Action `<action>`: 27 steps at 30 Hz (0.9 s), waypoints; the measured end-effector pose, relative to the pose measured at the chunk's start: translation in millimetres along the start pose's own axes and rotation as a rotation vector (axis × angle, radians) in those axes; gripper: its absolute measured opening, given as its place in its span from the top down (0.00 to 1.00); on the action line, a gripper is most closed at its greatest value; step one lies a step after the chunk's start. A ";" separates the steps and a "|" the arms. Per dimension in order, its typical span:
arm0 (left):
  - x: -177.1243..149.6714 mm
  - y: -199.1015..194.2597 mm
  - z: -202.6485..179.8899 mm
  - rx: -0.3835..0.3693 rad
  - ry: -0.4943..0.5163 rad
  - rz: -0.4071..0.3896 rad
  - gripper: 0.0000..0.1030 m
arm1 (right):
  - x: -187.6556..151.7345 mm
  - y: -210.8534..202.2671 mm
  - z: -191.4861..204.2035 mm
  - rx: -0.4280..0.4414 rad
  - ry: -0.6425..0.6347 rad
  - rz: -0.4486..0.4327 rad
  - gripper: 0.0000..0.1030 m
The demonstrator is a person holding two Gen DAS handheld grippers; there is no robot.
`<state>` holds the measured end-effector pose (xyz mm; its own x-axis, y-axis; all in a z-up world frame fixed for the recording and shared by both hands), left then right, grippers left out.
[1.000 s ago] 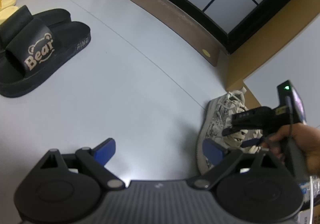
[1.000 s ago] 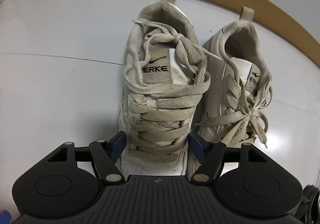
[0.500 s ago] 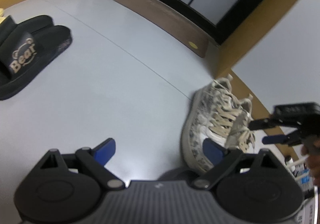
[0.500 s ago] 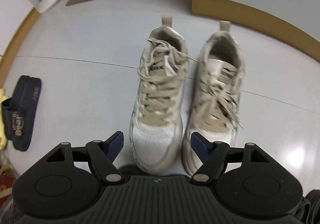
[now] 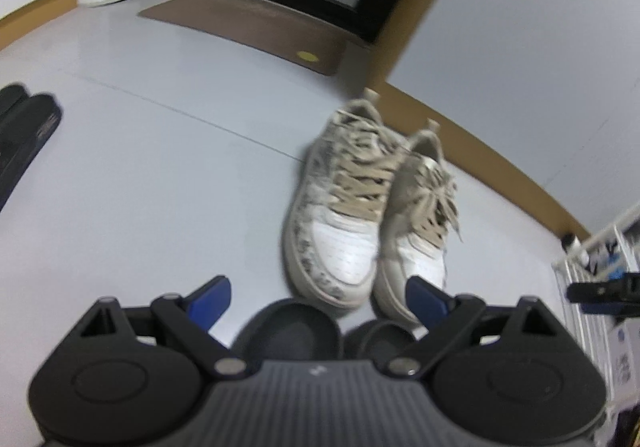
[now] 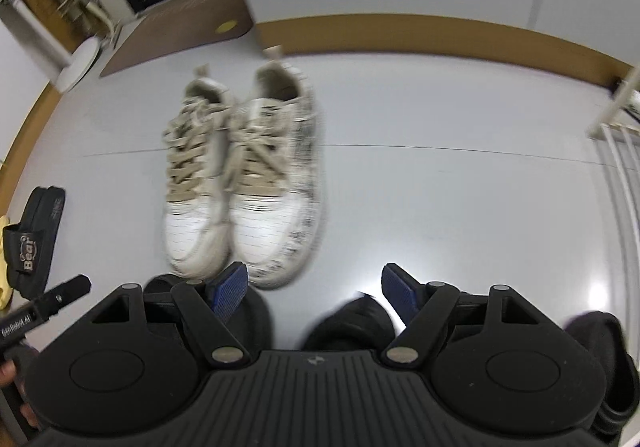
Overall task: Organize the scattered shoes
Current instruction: 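Open the right tool and withdraw both tools from the sneaker pair, then move both tools toward the black clogs beside the white rack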
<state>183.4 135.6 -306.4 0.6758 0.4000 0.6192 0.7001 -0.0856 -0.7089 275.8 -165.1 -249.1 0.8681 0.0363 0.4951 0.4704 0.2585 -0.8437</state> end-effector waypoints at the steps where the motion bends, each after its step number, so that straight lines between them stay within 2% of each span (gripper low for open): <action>1: -0.5 -2.3 -2.1 0.012 0.014 -0.003 0.08 | -5.3 -5.7 -6.5 0.001 0.010 -0.012 0.24; 8: -1.0 -18.2 3.2 0.136 0.087 -0.005 0.08 | -46.3 -47.2 -54.8 0.006 0.069 -0.112 0.23; 13: -1.4 -26.2 4.4 0.161 0.103 0.016 0.08 | -89.2 -65.1 -89.1 0.066 0.157 -0.152 0.23; 16: -9.9 -34.6 3.8 0.158 0.082 0.010 0.08 | -113.5 -74.6 -105.9 0.088 0.195 -0.189 0.23; 19: -25.0 -44.7 1.3 0.115 0.046 0.044 0.08 | -146.7 -92.6 -127.9 0.109 0.336 -0.280 0.23; 20: -26.4 -45.4 -1.2 0.104 0.064 0.062 0.08 | -161.5 -98.6 -133.3 0.103 0.406 -0.317 0.23; 21: -26.8 -46.8 -4.8 0.094 0.085 0.074 0.08 | -169.6 -100.4 -133.5 0.099 0.417 -0.322 0.23; 24: -23.4 -53.8 -20.3 0.073 0.163 0.077 0.08 | -194.5 -114.5 -128.0 0.036 0.291 -0.339 0.21; 27: -21.4 -60.4 -32.2 0.052 0.194 0.075 0.08 | -206.8 -126.2 -125.5 0.006 0.259 -0.344 0.20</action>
<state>134.0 102.8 -265.9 0.7609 0.2106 0.6137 0.6366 -0.0594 -0.7689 56.8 -326.3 -271.0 0.6721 -0.2968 0.6784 0.7394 0.2184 -0.6369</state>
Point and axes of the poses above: each gripper's, at about its wrist camera, not at the fingertips, and y roughly the way its jaws point, z to its left, x to its top, the point moved 4 cm from there along y, roughly the way its jaws point, and after that the axes turned 4 degrees about -z, right-handed, at the moved point
